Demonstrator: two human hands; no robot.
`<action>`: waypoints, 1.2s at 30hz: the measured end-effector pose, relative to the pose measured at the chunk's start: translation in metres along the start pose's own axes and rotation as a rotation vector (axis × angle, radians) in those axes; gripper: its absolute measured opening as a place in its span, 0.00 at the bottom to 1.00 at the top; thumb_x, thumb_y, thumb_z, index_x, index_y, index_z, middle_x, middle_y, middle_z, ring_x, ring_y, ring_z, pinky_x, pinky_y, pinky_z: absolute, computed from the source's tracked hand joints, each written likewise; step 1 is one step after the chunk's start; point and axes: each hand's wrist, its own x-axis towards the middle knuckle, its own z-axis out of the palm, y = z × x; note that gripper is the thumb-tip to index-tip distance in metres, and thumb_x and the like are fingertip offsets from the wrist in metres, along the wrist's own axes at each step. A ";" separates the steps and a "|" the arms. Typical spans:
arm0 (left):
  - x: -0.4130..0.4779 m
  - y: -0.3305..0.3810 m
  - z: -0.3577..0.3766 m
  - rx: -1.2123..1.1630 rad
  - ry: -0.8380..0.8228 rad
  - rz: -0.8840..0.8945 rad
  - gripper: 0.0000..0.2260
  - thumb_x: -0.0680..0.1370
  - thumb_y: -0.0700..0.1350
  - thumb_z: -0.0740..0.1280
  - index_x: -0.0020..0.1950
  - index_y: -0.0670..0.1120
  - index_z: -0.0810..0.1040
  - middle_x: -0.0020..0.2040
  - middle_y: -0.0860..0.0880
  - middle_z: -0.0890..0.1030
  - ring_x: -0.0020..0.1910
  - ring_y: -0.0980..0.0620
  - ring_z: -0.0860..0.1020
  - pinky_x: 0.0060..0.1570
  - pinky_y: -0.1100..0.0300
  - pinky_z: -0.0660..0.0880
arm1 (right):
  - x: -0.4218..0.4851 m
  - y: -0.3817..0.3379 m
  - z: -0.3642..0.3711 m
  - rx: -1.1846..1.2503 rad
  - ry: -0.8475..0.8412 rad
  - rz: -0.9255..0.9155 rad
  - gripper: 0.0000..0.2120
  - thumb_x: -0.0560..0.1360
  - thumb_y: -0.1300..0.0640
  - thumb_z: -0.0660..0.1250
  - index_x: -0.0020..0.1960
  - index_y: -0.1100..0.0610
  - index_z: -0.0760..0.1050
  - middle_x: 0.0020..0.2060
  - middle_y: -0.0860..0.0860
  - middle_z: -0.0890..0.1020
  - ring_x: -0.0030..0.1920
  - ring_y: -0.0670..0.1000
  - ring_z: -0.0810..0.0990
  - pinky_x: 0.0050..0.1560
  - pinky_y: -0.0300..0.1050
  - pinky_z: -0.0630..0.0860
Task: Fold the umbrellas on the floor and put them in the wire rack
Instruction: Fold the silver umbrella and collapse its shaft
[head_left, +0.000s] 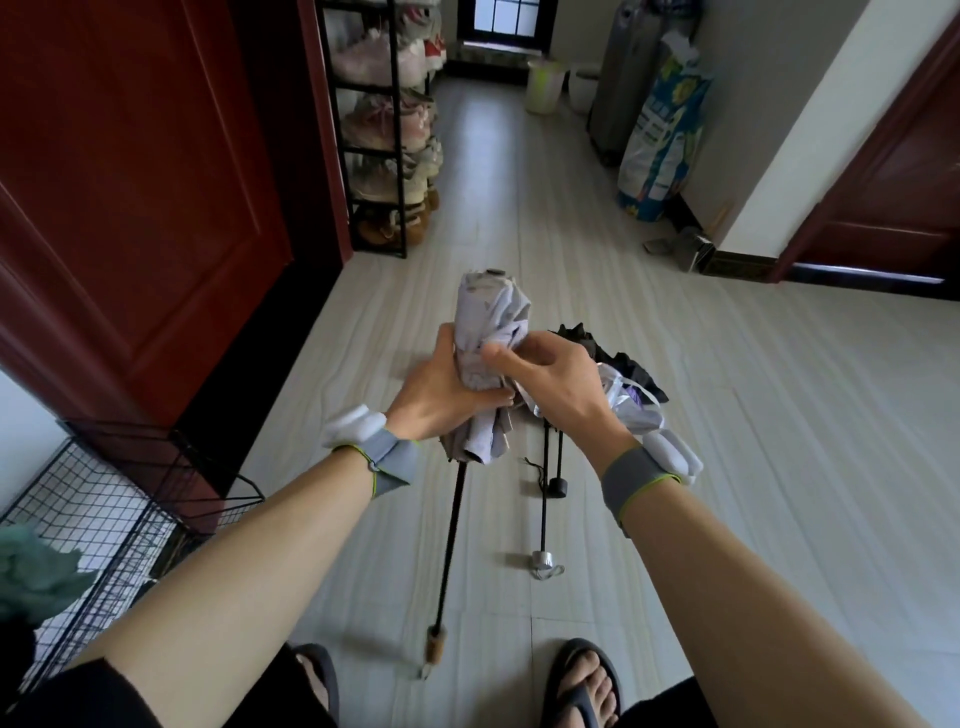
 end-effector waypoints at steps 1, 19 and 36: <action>0.004 -0.003 -0.005 -0.092 0.026 -0.034 0.32 0.67 0.52 0.81 0.63 0.51 0.66 0.48 0.57 0.81 0.46 0.59 0.81 0.40 0.65 0.77 | 0.001 0.001 -0.001 0.028 0.008 0.004 0.19 0.72 0.36 0.74 0.53 0.49 0.84 0.46 0.41 0.87 0.49 0.39 0.84 0.54 0.40 0.80; 0.019 -0.071 -0.081 -1.134 0.560 -0.489 0.28 0.70 0.70 0.70 0.56 0.48 0.80 0.52 0.46 0.86 0.48 0.45 0.85 0.42 0.48 0.83 | 0.000 0.097 -0.049 -0.509 0.298 0.685 0.33 0.78 0.38 0.54 0.75 0.57 0.69 0.74 0.61 0.69 0.77 0.63 0.58 0.77 0.58 0.53; 0.004 -0.106 -0.121 -1.164 0.773 -0.503 0.30 0.63 0.65 0.71 0.61 0.50 0.81 0.51 0.50 0.87 0.47 0.47 0.86 0.45 0.50 0.83 | -0.025 0.099 -0.055 -0.039 0.037 0.824 0.12 0.76 0.57 0.64 0.38 0.63 0.78 0.30 0.55 0.83 0.22 0.49 0.72 0.21 0.33 0.64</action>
